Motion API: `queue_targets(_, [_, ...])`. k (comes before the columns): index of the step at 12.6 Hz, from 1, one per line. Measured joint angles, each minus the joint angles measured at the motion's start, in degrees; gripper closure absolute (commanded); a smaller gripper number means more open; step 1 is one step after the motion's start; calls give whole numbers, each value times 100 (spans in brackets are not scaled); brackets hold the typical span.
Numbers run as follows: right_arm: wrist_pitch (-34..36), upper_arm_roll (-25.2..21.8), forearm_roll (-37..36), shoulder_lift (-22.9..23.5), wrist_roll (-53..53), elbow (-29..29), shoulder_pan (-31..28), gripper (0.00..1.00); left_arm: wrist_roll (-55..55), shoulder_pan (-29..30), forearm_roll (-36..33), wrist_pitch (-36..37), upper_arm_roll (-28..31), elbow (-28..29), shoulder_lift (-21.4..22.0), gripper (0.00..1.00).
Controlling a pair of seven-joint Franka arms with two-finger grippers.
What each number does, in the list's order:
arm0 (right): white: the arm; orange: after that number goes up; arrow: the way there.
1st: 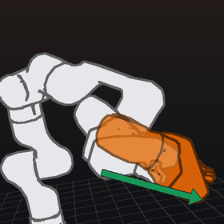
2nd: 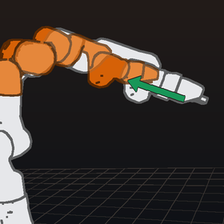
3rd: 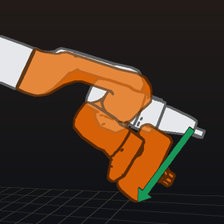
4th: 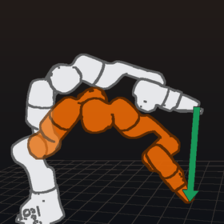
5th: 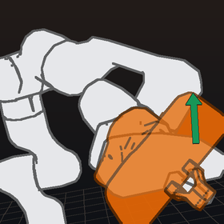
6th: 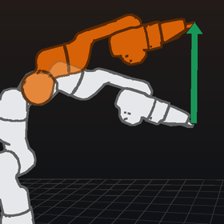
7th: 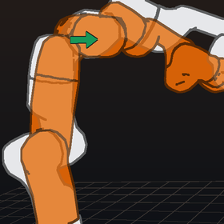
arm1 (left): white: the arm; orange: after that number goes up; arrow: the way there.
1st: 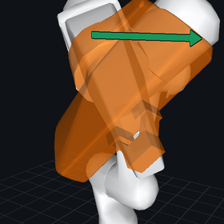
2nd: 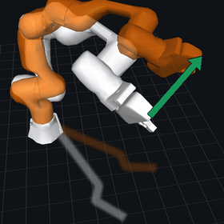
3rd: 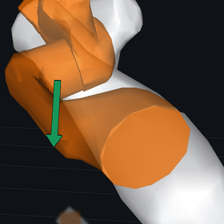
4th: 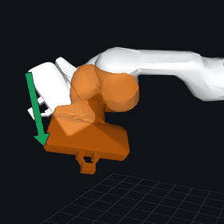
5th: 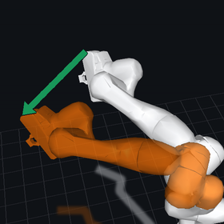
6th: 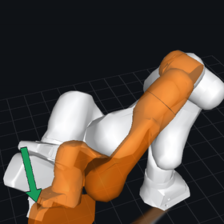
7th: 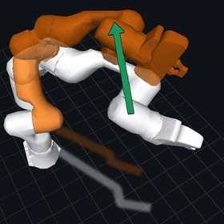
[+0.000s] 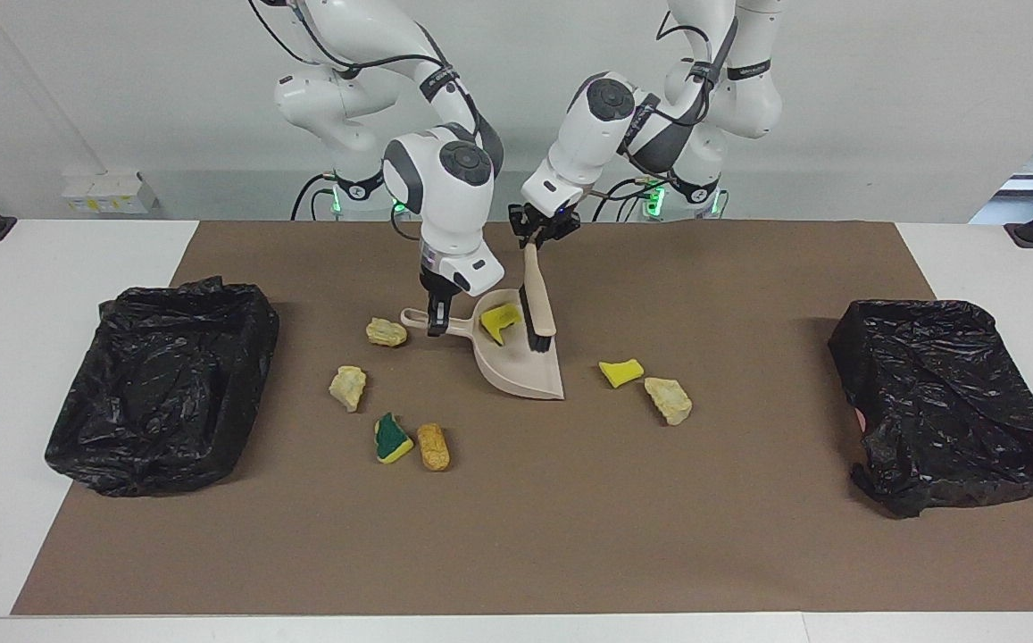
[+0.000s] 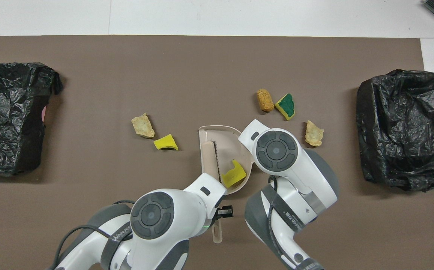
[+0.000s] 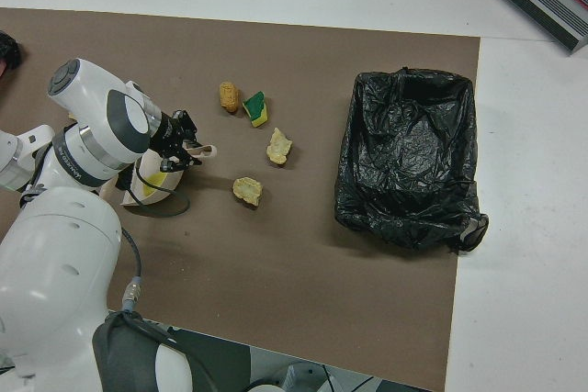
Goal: Sweep and dump trash in bin
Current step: 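Sweep the yellow sponges into the dustpan with the left gripper, then sweep the bread crusts into the dustpan with the left gripper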
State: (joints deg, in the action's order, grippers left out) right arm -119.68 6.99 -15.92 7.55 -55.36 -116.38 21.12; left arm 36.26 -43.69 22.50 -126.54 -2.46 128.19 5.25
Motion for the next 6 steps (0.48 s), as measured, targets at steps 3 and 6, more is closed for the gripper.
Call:
queue_targets(3, [-2,0,0,0,0,-3,-1,100,-442,801,-464,726,78,-207,-70,100])
queue_targets(6, [-3,0,0,0,7,-3,-1,100,-1059,1661,-1096,1109,111,-480,-305,100])
